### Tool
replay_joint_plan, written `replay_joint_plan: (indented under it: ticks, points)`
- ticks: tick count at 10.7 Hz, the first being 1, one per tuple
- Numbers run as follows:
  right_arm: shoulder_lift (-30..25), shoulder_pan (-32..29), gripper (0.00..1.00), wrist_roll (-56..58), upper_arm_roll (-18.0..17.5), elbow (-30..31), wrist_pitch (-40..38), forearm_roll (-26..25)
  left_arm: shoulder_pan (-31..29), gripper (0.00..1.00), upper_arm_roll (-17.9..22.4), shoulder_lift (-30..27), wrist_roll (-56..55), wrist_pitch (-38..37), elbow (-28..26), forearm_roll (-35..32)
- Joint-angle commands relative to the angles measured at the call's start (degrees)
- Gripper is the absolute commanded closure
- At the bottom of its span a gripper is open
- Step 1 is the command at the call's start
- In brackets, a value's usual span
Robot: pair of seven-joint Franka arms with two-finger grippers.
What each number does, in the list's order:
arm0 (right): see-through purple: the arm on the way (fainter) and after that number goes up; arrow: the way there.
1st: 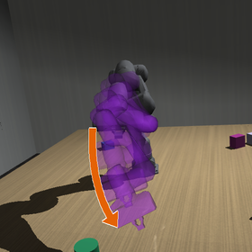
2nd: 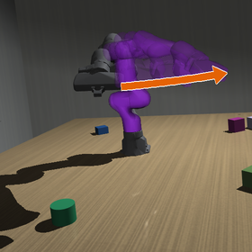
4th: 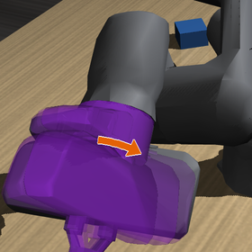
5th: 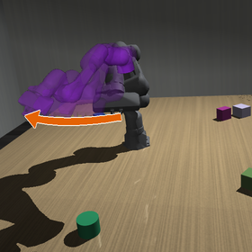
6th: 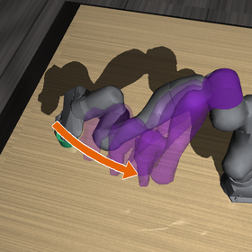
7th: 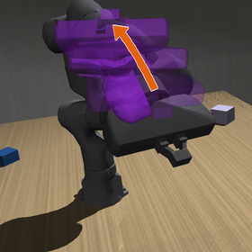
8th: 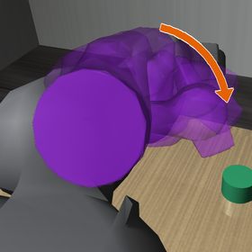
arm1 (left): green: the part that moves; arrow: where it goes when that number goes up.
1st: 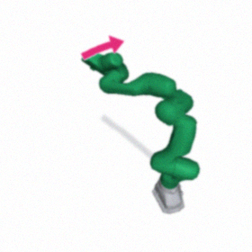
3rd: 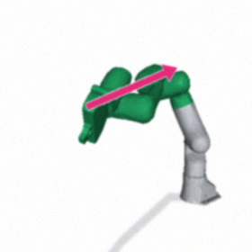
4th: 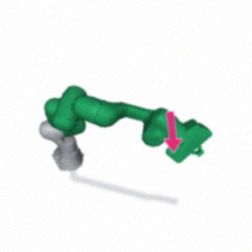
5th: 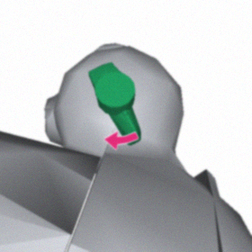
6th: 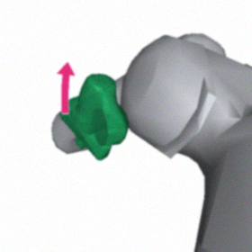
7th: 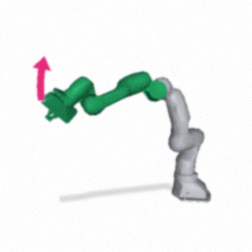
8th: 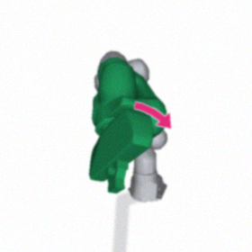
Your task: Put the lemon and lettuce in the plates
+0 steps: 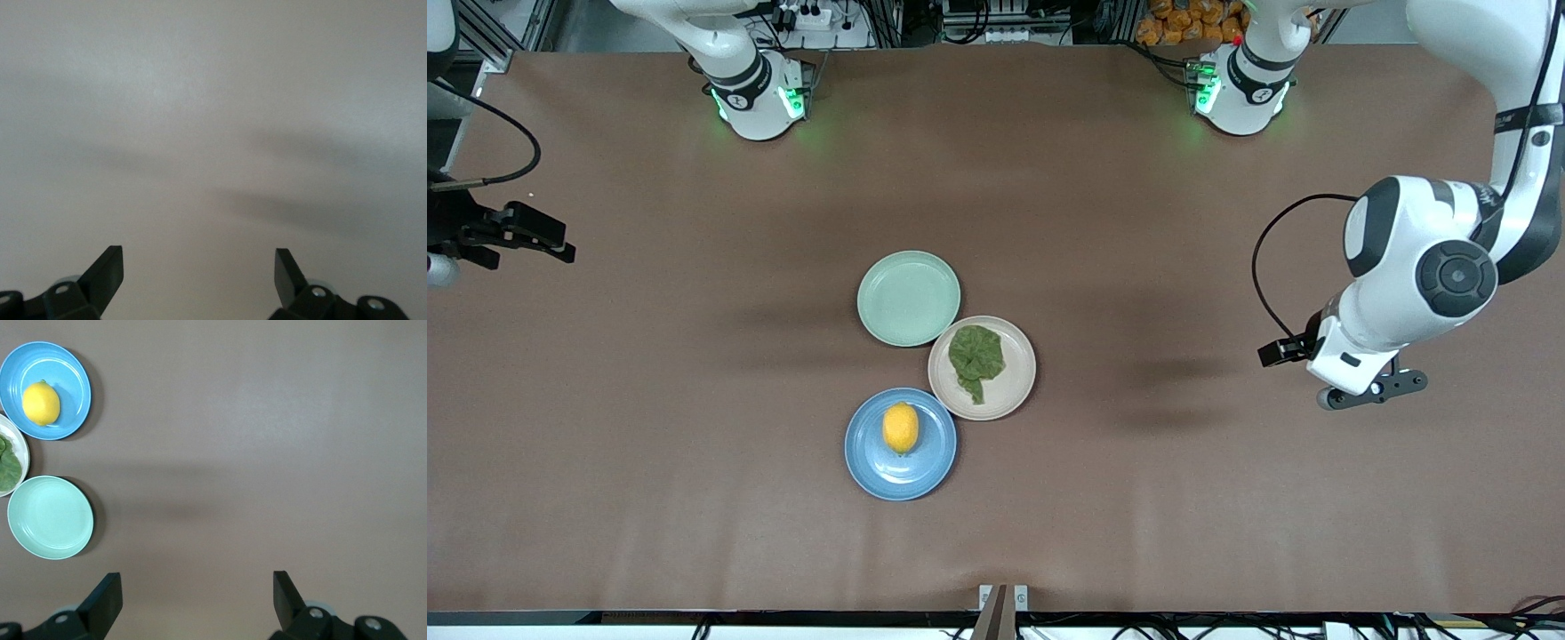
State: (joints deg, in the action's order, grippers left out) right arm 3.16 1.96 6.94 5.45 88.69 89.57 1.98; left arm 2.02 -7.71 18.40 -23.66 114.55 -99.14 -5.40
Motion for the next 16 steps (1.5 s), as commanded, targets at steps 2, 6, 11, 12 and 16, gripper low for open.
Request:
replay_joint_plan:
  ticks: [2,6,11,12,16]
  points:
    - [-0.3,-0.4,0.0,0.9,0.0,-0.1,-0.9,-1.5,-0.4,0.0,-0.3,-6.5,6.2,0.0,-1.5,4.4]
    - [-0.3,-0.3,0.0,0.9,0.0,-0.1,-1.0,-1.5,-0.4,0.0,-0.2,-9.4,13.3,0.1,0.0,3.6]
    - [-0.3,-0.1,0.0,0.9,0.0,-0.1,-1.2,-1.5,-0.4,0.0,-0.3,-14.1,16.1,-1.7,0.1,3.6]
    - [-0.3,0.0,0.0,0.8,0.0,0.0,-1.2,-1.5,-0.4,0.0,-0.2,-15.1,16.1,-3.1,0.1,3.6]
    - [-0.5,0.0,0.0,0.8,-0.1,0.0,-2.2,-1.5,-0.3,0.0,-0.3,-18.3,17.5,-12.3,2.1,3.8]
